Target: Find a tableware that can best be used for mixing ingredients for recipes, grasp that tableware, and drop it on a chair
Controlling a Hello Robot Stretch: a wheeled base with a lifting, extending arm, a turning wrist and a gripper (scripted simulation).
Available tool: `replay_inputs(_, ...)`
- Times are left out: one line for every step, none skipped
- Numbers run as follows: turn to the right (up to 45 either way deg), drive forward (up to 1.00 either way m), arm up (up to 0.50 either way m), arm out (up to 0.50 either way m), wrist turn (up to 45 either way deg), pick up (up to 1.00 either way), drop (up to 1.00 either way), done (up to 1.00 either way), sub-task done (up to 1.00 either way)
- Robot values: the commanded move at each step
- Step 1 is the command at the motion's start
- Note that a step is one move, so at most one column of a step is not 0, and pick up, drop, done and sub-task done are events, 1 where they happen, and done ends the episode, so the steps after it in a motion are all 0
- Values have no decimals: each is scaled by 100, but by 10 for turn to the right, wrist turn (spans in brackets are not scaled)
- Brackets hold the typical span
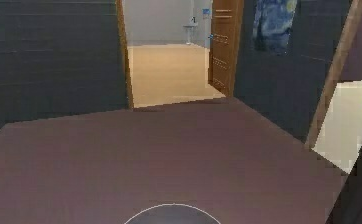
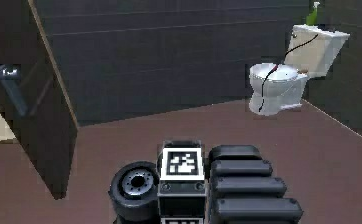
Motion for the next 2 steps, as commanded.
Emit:
replay_inputs(0, 100, 0, 0, 0, 0, 0, 0, 0)
replay_inputs(-30, 0, 0, 0, 0, 0, 0, 0, 0)
